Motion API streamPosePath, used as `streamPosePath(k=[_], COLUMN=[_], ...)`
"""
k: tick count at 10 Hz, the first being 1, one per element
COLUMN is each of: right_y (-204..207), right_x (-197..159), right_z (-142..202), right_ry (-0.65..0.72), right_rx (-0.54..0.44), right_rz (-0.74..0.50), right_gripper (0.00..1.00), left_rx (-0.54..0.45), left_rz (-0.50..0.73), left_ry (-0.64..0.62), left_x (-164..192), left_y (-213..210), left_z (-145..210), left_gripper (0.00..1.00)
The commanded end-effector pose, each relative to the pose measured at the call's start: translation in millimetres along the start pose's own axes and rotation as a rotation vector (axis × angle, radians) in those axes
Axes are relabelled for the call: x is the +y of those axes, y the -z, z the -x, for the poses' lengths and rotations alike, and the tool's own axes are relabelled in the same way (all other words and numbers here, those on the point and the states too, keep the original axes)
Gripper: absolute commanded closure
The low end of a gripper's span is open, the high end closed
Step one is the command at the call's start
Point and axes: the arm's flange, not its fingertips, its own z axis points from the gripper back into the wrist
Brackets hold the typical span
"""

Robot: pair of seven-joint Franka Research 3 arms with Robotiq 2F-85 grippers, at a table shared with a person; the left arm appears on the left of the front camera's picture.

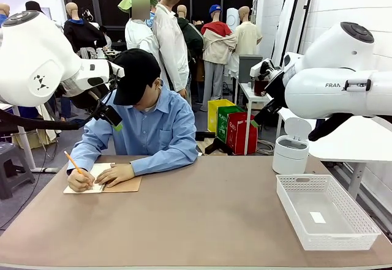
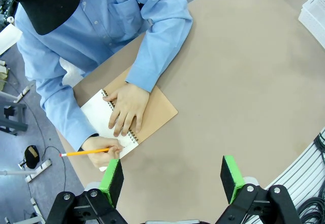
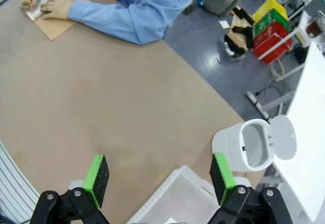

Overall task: Sort the paper based on its condition.
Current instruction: If a person hands you a paper, place it in the Organizing basket , and if it's crumpled, put it in the Trash can.

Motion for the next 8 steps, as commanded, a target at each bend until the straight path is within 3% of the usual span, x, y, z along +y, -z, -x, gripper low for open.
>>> streamPosePath(k=[1, 8], right_y=[-1.2, -1.2], right_x=[-0.5, -0.5], right_z=[-1.5, -1.5], right_ry=[0.000, 0.000], right_rx=[0.007, 0.007], right_rz=[-0.004, -0.004], right_gripper=[0.00, 0.00], left_rx=[-0.004, -0.004], left_rz=[0.004, 0.004], left_ry=[0.006, 0.006], left_x=[0.2, 0.2], left_y=[-1.3, -1.3], left_z=[0.0, 0.0], left_gripper=[0.00, 0.00])
